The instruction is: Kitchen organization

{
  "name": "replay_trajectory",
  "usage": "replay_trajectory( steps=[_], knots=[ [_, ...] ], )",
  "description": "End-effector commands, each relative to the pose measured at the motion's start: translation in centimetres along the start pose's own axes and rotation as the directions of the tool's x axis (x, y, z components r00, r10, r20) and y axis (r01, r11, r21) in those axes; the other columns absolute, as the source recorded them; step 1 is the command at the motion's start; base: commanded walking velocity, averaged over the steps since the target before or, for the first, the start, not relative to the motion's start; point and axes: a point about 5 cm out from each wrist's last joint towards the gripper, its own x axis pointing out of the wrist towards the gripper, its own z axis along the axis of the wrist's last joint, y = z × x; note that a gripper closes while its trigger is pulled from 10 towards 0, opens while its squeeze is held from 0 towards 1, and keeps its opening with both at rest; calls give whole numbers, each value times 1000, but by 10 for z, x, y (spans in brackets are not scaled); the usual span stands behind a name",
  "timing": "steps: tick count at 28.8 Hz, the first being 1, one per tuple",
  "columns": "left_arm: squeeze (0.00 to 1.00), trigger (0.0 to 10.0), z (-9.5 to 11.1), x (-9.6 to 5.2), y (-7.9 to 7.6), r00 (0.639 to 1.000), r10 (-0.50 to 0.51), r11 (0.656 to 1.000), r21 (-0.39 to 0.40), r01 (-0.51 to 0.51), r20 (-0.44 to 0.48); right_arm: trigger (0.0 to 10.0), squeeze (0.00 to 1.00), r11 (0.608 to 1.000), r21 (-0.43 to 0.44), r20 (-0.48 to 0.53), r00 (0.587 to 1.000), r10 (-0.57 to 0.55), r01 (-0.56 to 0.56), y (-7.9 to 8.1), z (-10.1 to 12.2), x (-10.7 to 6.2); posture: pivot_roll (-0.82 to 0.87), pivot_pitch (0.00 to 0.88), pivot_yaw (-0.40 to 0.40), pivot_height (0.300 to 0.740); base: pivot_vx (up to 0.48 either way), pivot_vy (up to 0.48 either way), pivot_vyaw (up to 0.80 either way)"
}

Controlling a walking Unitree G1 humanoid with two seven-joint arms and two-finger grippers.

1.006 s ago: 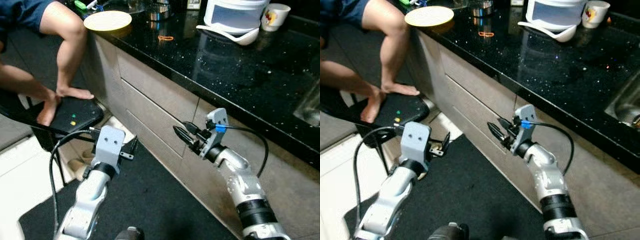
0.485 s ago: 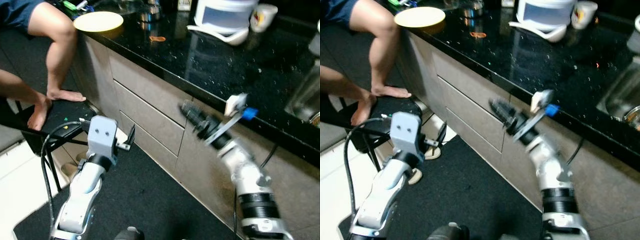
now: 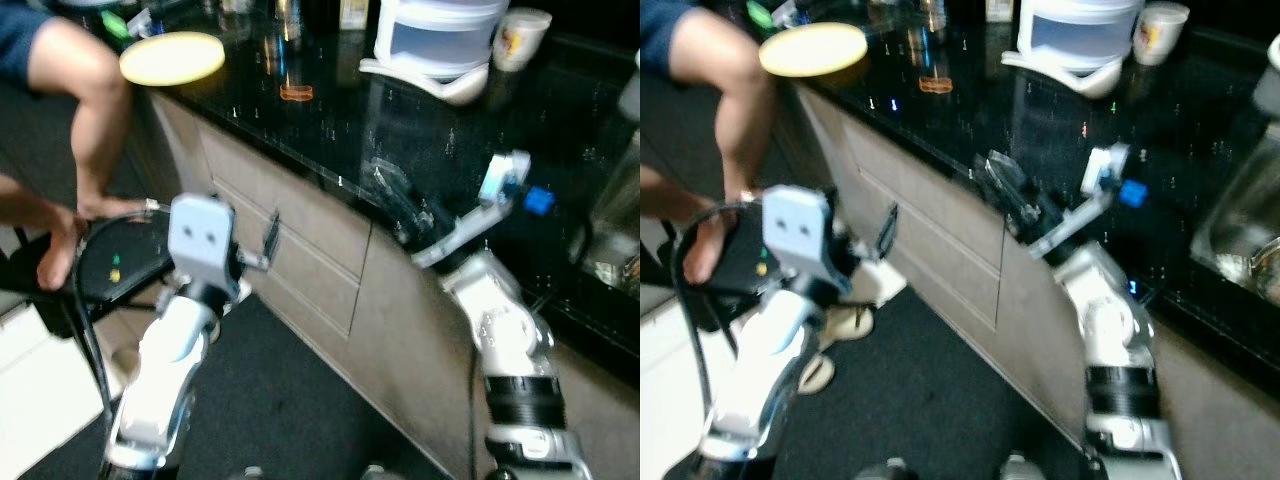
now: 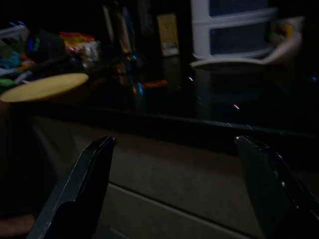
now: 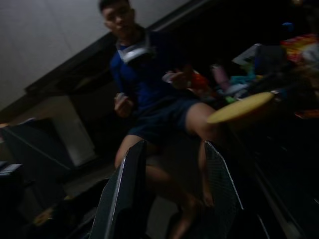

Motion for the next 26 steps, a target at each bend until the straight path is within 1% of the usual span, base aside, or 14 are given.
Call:
replay_trajectory(
  steps=[1, 5, 7, 11, 14, 19, 22, 26],
  knots=[
    [0, 10000, -4, -3, 2, 1000, -1, 1000, -6, 1, -31, 10000, 0, 999, 36, 6, 1000, 20, -20, 6, 0, 4, 55, 61, -34, 740, 285, 0, 0],
    [0, 10000, -3, -2, 0, 999, -8, 1000, -12, 8, -32, 10000, 0, 999, 24, 2, 1000, 23, -23, 7, 2, 5, 55, 58, -34, 740, 285, 0, 0],
    [0, 10000, -1, 0, -3, 999, -18, 1000, -14, 17, -30, 10000, 0, 1000, 11, -5, 1000, 28, -28, 7, 2, 5, 52, 59, -34, 740, 287, 0, 800],
    [0, 10000, 0, 0, -6, 999, -27, 999, -19, 26, -30, 10000, 0, 998, 20, -12, 999, 52, -52, 11, 2, 6, 50, 63, -33, 740, 287, 0, 800],
    [0, 10000, 0, 0, -7, 999, -31, 999, -25, 30, -34, 10000, 0, 997, 31, -19, 998, 68, -67, 15, 1, 6, 51, 65, -33, 740, 289, 0, 800],
    [0, 10000, 0, 0, -7, 999, -32, 999, -27, 31, -35, 10000, 0, 997, 30, -23, 997, 71, -71, 16, 1, 6, 52, 66, -33, 740, 288, 0, 800],
    [0, 10000, 0, 0, -7, 999, -33, 999, -28, 32, -35, 10000, 0, 998, 20, -23, 998, 61, -61, 16, 1, 7, 51, 66, -33, 740, 284, 0, 800],
    [0, 10000, 0, 1, -8, 999, -37, 999, -32, 36, -36, 10000, 0, 1000, 13, -28, 1000, 3, -2, 10, 1, 8, 50, 66, -30, 740, 287, 0, 0]
  ],
)
